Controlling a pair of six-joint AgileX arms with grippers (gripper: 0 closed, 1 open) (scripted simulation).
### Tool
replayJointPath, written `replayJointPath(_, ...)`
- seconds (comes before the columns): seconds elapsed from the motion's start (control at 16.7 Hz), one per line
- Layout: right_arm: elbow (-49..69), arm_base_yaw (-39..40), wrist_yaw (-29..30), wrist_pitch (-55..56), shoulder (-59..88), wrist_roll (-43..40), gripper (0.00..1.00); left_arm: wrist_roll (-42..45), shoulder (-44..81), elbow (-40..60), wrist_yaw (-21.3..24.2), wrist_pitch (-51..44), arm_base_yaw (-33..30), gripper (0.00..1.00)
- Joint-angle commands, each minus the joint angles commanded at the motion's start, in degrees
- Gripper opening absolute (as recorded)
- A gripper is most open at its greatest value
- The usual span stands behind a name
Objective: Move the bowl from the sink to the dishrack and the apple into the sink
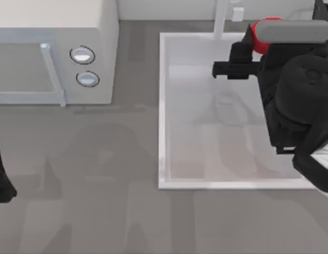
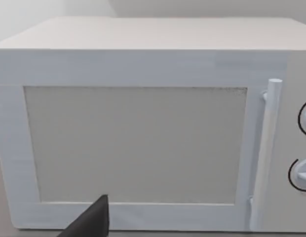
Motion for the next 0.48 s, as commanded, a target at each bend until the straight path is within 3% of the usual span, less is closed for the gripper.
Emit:
replayJointPath(0.24, -0.13, -0.02, -0.16, 2.00, 2.36, -0.06, 0.00, 0.00, 0.00, 0.00, 0.00, 0.00, 0.00, 1.00)
replayJointPath(0.48, -1.53, 0.37, 0.22, 13.20, 12.69, -0.29, 0.00, 0.00, 0.00, 0.00, 0.00, 0.00, 0.00, 1.00)
